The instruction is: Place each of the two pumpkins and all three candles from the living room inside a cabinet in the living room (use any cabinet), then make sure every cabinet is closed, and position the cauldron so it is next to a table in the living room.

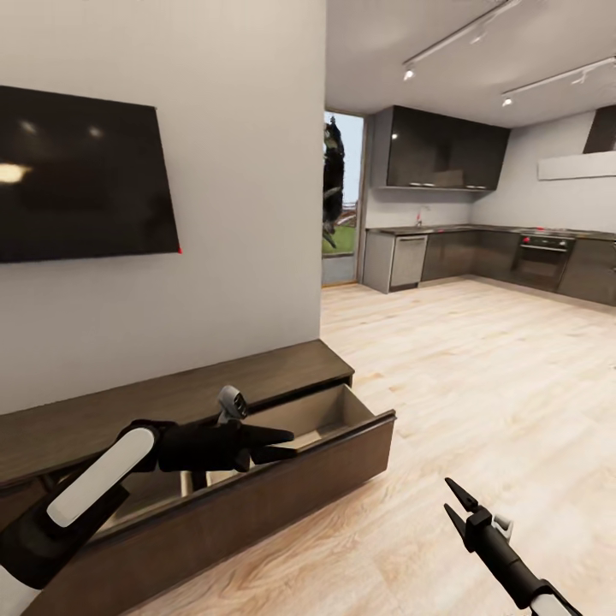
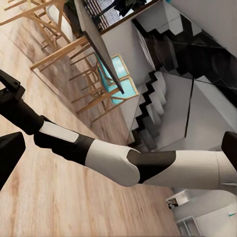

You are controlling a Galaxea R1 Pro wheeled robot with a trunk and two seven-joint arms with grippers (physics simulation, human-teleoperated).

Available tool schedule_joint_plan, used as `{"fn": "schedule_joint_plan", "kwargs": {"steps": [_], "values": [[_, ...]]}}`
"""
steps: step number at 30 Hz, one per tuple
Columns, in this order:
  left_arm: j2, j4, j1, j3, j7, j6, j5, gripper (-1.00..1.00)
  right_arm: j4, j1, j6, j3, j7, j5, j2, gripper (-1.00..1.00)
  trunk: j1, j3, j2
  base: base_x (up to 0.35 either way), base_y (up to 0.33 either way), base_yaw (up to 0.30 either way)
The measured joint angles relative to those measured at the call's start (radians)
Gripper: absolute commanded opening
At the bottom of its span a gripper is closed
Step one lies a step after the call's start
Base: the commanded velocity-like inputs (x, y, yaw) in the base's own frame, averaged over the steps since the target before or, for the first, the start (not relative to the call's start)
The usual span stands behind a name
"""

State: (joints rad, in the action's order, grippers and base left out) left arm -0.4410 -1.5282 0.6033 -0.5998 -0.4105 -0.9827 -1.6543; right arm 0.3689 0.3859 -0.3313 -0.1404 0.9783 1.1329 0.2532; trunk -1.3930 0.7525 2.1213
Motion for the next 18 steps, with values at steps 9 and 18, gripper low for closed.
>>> {"fn": "schedule_joint_plan", "kwargs": {"steps": [9, 18], "values": [[-0.001, 0.000, 0.000, 0.000, -0.001, 0.000, 0.000, 1.00, -0.006, 0.000, 0.000, 0.000, 0.000, 0.000, 0.000, 1.00, 0.000, -0.008, 0.000, 0.000, 0.000, -0.210], [-0.001, 0.000, 0.000, 0.000, -0.002, 0.002, 0.000, 1.00, -0.016, 0.000, 0.000, -0.001, 0.000, 0.000, 0.001, 1.00, 0.000, -0.018, 0.000, 0.000, 0.000, -0.234]]}}
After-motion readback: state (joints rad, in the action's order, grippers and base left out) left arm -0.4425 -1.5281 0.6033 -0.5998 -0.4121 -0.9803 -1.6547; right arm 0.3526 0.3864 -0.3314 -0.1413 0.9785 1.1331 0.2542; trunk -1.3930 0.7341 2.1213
